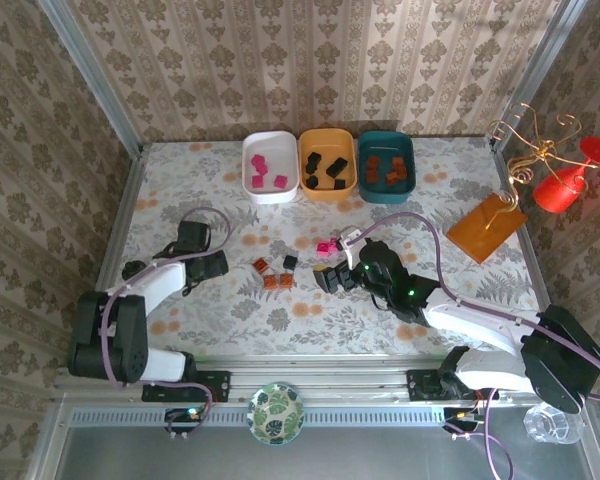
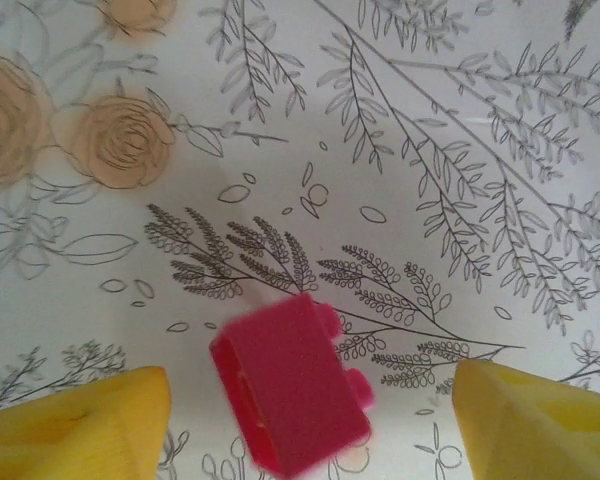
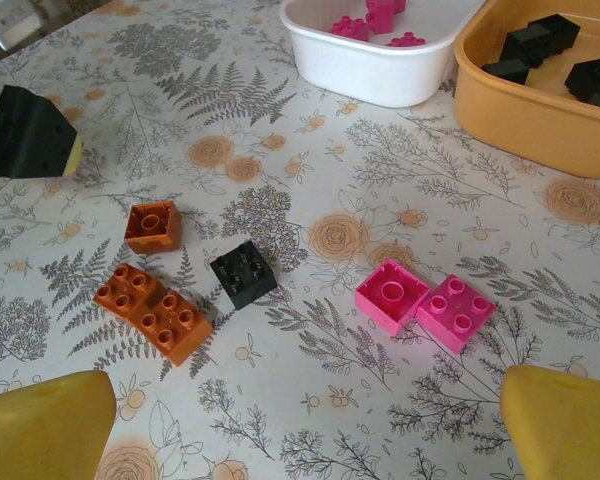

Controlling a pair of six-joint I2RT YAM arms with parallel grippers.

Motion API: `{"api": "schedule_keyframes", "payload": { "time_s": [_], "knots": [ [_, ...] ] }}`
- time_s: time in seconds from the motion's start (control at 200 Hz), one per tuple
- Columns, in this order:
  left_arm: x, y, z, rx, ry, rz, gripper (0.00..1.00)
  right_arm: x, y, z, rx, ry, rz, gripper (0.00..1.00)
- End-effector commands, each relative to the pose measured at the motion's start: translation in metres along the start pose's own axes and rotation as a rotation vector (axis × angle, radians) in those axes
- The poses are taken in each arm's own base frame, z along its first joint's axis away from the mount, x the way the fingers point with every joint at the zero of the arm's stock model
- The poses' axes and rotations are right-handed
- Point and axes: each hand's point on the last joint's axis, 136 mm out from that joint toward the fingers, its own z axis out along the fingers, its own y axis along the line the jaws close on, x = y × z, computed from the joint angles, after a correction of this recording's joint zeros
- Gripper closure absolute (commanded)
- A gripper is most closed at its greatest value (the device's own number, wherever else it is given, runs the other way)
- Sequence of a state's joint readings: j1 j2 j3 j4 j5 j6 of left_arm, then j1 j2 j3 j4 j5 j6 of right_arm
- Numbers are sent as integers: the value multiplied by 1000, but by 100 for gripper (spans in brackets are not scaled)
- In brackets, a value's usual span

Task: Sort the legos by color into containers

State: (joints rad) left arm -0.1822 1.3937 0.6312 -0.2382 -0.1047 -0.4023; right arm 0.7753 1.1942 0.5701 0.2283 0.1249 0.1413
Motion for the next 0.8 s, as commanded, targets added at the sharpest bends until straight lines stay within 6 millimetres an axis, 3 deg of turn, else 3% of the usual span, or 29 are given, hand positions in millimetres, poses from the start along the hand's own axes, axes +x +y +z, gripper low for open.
{"api": "schedule_keyframes", "payload": {
  "time_s": [0.0, 0.22, 0.56, 0.665, 0.795],
  "knots": [
    [-18, -9, 4, 29, -22, -25, 28, -7, 0, -1, 14, -10, 14, 0],
    [-27, -15, 11, 43, -23, 1, 36, -6, 0, 1, 13, -6, 13, 0],
    [-19, -22, 21, 56, 4, 29, 56, -6, -1, 1, 18, -1, 9, 0],
    [-24, -28, 15, 64, -20, 42, 62, -6, -1, 0, 22, -3, 8, 0],
    [-44, -44, -6, 80, -106, 70, 65, -6, -2, -1, 25, -4, 9, 0]
  ]
}}
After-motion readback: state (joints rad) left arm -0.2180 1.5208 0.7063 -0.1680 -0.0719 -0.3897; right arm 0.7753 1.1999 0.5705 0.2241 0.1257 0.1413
